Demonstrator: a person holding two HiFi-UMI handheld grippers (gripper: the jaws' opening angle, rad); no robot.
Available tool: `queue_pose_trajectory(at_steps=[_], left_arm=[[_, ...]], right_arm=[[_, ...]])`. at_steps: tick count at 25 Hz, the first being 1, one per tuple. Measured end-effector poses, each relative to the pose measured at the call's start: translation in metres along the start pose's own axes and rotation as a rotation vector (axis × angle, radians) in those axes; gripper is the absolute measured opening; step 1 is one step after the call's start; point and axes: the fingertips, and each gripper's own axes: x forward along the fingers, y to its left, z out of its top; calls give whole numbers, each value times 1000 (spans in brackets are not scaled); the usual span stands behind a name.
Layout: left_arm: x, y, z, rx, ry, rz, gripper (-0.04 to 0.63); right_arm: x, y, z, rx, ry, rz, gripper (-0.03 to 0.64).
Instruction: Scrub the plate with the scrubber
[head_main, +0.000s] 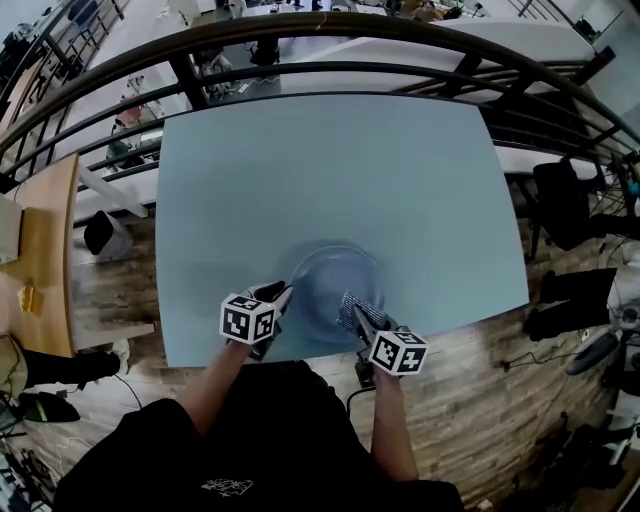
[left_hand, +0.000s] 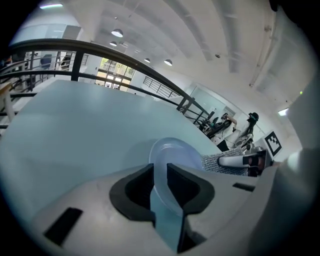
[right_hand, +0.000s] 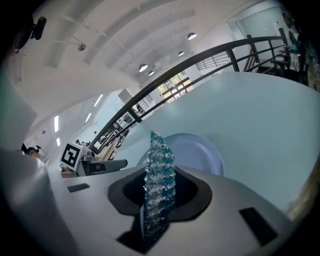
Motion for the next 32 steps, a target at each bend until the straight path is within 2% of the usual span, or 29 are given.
queue_pose_trajectory(at_steps=[5,11,22,26,30,32], left_arm=[[13,16,-10,-89,47,-4,74],[28,21,-20,-172,100,-11,83],[42,30,-33,-221,150,5,83],[44,29,-32,-253,153,9,81],[47,27,-32,-266,151,16,52],[48,28,-32,-295,138,20,44]], right_arm=[[14,-3,-8,-1,52,0,84],[24,-12,-21,5,164,6,84],[40,-22,-39,99,257,28,84],[41,-29,-43,98,293,12,84],[44,-30,-42,76,317,8,84],[47,-29,-42,55,331,8,84]])
